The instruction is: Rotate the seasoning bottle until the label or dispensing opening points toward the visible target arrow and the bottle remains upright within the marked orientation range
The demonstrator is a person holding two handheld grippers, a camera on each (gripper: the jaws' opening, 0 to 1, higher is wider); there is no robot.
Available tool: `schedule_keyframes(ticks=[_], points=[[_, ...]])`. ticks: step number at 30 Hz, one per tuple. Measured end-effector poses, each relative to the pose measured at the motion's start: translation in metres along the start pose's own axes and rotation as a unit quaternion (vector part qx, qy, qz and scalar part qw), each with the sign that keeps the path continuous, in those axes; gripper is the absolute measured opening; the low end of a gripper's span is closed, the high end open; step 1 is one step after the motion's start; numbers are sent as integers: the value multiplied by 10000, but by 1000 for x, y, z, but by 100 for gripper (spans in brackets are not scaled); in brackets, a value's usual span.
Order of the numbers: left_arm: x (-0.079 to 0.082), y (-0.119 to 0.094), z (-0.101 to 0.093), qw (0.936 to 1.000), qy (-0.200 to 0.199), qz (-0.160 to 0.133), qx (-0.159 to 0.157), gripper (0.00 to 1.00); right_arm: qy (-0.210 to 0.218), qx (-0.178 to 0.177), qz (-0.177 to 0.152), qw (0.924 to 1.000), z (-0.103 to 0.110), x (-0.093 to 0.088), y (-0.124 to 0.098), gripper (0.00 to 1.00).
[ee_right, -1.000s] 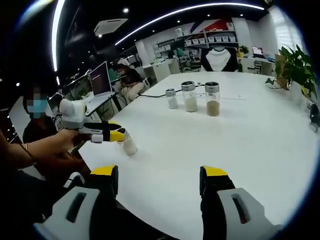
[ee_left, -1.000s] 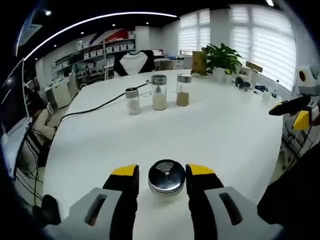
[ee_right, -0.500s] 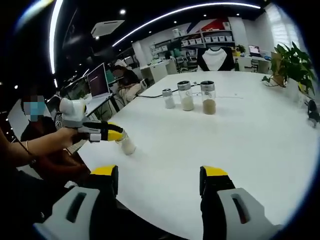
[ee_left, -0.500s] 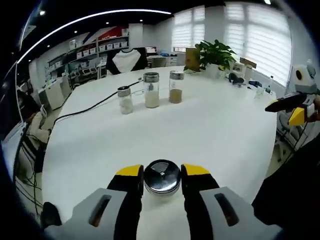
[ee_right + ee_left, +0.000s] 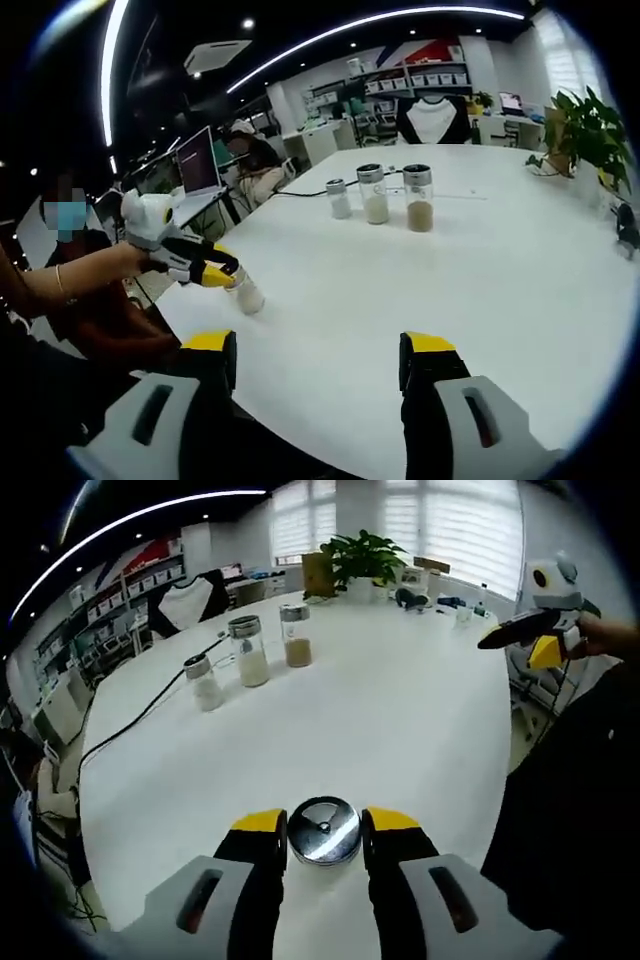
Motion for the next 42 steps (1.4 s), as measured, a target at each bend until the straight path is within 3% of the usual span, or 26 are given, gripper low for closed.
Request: schedule_keyframes(ticks=[6, 11, 14, 25, 30, 42], points=[[-6, -8, -1, 9995, -246, -13, 177, 33, -35, 39, 37, 10000, 4, -1, 0, 65], [-1, -11, 0, 9979, -467, -144, 419, 33, -54, 61, 173, 9998, 7, -4, 1, 65], [1, -11, 5, 9926, -881, -282, 786, 33, -166, 101, 250, 9995, 11, -3, 2, 65], [1, -8, 10, 9800, -1492, -544, 1196, 35, -203, -23, 384, 9991, 13, -1, 1, 65], [-3, -14, 11, 9697, -1730, -585, 1623, 39, -198, -109, 356, 9991, 13, 3, 1, 65], [-6, -14, 5, 9714, -1668, -470, 1622, 38, -160, -142, 241, 9995, 17, 7, 3, 65]])
Point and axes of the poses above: the point that each gripper's makers call its tool centre point, and the gripper's own axes: y roughly forward along the fingers, z roughly to its left, x roughly out of its top, the point moved 3 cm from there along -y, roughly backward along the fingers, and after that the axes turned 1 degree about y, right-handed, at the moved point
